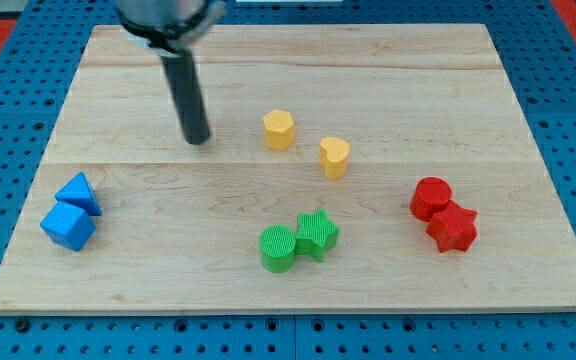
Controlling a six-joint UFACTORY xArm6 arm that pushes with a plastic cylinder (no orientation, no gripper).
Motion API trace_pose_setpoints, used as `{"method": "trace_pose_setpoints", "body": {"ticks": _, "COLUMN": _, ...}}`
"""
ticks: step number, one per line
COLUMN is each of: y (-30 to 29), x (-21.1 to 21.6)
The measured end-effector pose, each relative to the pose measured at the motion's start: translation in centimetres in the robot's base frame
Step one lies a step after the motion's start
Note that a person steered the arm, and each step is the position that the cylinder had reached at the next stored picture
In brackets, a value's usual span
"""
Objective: Move the green star towards the bottom center of the board
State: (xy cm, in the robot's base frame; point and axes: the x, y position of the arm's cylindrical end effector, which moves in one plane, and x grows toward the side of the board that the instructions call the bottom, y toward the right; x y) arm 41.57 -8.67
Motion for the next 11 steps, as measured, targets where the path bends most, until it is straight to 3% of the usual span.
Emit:
{"method": "trace_pose_setpoints", "body": {"ticks": 2, "y": 15.4, "x": 1.3}}
{"method": "trace_pose_setpoints", "body": {"ticks": 3, "y": 13.4, "x": 1.4}}
{"method": "trace_pose_setpoints", "body": {"ticks": 4, "y": 10.9, "x": 5.8}}
{"method": "trace_pose_setpoints", "body": {"ticks": 5, "y": 13.2, "x": 5.1}}
{"method": "trace_pose_setpoints", "body": {"ticks": 6, "y": 13.4, "x": 1.7}}
{"method": "trace_pose_setpoints", "body": {"ticks": 7, "y": 14.0, "x": 3.8}}
{"method": "trace_pose_setpoints", "body": {"ticks": 8, "y": 9.2, "x": 7.8}}
{"method": "trace_pose_setpoints", "body": {"ticks": 11, "y": 13.5, "x": 13.1}}
